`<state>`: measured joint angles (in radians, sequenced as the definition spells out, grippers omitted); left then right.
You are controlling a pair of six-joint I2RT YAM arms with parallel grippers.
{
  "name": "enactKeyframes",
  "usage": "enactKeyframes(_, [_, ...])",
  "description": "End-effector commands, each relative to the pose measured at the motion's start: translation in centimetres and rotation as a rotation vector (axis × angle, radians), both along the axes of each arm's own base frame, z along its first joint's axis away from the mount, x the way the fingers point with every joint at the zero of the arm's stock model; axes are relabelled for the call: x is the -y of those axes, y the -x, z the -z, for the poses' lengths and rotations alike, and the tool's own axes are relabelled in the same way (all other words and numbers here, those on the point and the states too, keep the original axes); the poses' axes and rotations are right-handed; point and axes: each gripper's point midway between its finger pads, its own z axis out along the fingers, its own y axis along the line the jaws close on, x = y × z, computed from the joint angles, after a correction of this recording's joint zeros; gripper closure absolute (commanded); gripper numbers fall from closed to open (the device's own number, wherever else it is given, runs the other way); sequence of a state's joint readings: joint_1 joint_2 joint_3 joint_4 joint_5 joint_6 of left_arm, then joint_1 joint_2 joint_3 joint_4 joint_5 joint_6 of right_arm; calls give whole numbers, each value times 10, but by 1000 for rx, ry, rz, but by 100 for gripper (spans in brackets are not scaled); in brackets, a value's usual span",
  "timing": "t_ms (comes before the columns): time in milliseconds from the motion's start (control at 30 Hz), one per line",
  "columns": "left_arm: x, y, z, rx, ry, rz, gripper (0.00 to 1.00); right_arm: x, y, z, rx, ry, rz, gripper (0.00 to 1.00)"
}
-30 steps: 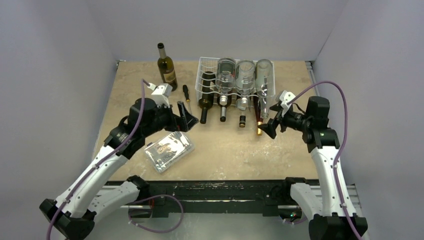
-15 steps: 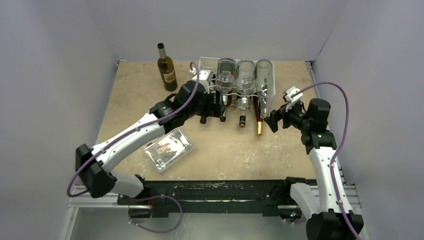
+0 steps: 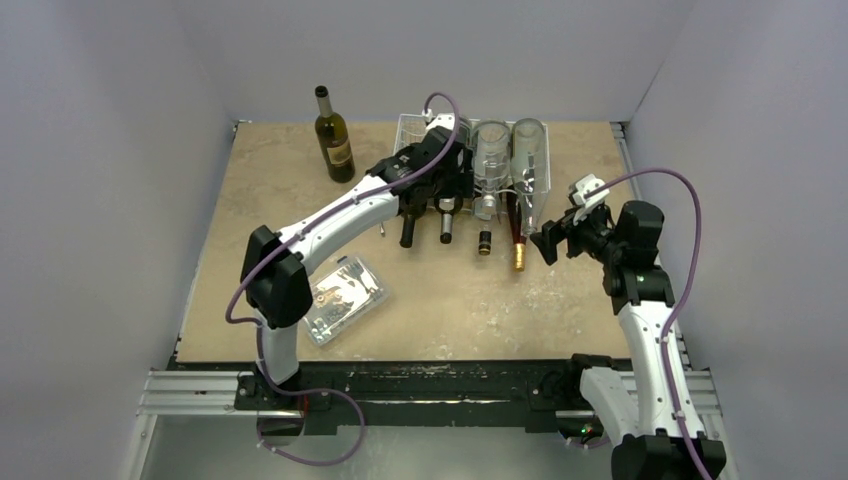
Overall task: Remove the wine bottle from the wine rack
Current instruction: Pick up the wine bottle from the wine rack.
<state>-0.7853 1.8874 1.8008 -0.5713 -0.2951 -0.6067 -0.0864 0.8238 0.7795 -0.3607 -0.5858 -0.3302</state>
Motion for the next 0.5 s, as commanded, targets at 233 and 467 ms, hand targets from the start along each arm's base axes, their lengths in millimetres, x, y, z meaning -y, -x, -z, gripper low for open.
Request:
enactKeyframes(233, [-6,-33,24,-52,5,-63,33,1,0,-11,54,0,8,1])
enactKeyframes(467, [-8,-46,42,-57,-10,-100,42,3,5,-19,94,13,19,1])
